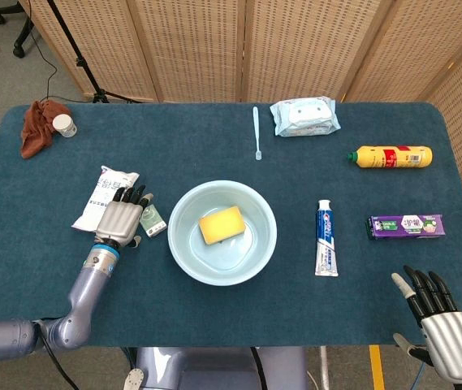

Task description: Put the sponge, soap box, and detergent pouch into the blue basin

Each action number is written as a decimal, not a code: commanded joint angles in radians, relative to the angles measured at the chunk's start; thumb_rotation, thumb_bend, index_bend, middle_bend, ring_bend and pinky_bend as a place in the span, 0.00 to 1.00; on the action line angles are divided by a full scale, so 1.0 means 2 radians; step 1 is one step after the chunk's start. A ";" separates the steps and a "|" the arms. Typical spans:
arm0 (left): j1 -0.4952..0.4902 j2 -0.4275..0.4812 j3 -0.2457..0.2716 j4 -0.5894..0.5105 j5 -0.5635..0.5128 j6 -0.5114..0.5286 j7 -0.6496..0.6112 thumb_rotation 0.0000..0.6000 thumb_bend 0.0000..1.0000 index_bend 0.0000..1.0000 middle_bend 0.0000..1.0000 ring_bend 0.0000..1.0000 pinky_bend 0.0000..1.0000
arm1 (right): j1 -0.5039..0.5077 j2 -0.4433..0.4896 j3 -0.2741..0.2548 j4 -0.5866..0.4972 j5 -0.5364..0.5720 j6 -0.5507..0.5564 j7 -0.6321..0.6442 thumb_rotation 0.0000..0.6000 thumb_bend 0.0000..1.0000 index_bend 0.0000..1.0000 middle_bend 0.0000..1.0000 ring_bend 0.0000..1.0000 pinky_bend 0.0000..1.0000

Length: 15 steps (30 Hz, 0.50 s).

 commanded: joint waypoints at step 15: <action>-0.031 -0.044 0.002 0.051 -0.029 -0.005 0.000 1.00 0.26 0.06 0.00 0.00 0.00 | 0.001 0.002 0.001 0.001 0.002 0.001 0.006 1.00 0.10 0.06 0.00 0.00 0.00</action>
